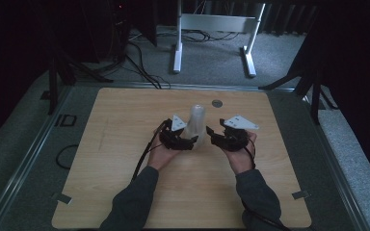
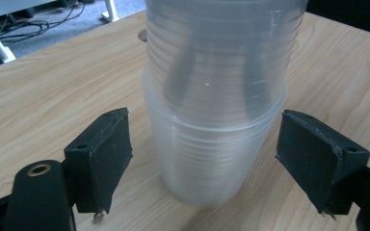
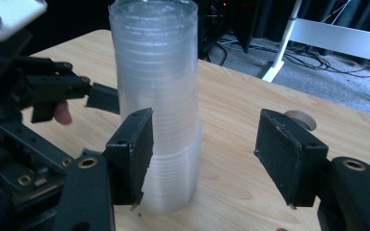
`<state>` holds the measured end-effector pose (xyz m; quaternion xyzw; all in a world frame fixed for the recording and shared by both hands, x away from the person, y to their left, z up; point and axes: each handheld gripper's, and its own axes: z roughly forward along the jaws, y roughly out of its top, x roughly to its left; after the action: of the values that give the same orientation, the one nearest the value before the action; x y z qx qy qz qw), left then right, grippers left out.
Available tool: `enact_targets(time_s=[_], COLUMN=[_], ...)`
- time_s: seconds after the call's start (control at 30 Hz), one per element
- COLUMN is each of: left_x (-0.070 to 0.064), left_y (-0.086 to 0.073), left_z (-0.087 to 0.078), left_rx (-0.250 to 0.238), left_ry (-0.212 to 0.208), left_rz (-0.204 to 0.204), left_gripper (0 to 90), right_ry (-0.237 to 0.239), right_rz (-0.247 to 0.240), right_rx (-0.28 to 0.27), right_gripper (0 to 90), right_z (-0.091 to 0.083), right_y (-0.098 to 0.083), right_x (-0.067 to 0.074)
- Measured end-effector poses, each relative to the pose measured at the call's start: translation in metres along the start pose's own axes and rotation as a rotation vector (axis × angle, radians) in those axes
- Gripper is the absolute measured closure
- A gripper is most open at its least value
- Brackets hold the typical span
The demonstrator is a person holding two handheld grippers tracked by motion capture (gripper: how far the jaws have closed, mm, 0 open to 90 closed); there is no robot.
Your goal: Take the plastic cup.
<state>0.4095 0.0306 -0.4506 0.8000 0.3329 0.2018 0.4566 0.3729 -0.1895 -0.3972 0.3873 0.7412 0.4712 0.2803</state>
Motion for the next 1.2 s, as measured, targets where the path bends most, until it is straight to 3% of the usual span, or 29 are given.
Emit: enact_targets(time_s=[0.33, 0.43, 0.93, 1.2], left_x=[-0.001, -0.001, -0.001, -0.001], left_y=[-0.002, -0.001, -0.003, -0.004], left_z=[0.009, 0.009, 0.013, 0.013], left_rx=[-0.015, -0.042, -0.039, -0.047], left_ry=[-0.005, -0.013, -0.006, 0.004], left_rz=[-0.017, -0.015, -0.016, -0.018], left_gripper=[19.8, 19.8, 23.2, 24.4], right_ry=[0.017, 0.021, 0.04, 0.054], right_rz=[-0.023, -0.03, -0.041, -0.05], right_rx=[-0.006, -0.005, -0.027, -0.037], right_gripper=[35.0, 34.3, 32.8, 32.0], right_z=[0.003, 0.006, 0.016, 0.026], right_y=[0.01, 0.014, 0.025, 0.04], right_x=[0.004, 0.006, 0.013, 0.019])
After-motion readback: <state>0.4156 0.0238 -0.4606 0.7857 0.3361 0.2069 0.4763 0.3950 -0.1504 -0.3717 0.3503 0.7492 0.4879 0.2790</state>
